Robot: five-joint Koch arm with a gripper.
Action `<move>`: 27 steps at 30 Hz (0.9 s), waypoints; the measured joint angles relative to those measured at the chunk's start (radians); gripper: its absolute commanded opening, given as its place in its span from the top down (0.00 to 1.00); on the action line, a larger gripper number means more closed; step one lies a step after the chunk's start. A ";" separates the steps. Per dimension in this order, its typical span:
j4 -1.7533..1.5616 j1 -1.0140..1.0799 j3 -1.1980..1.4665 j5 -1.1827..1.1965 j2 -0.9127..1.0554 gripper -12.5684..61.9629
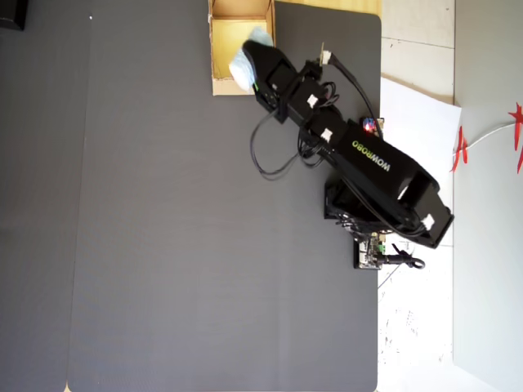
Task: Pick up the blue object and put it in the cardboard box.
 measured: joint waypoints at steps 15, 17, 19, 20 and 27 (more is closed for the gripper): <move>0.181 0.044 -0.018 0.011 -0.032 0.46; 0.183 0.043 -0.018 0.011 -0.029 0.44; 0.181 0.043 -0.018 0.017 -0.029 0.40; 0.183 0.043 -0.018 0.017 -0.029 0.40; 0.183 0.021 -0.017 0.025 0.037 0.39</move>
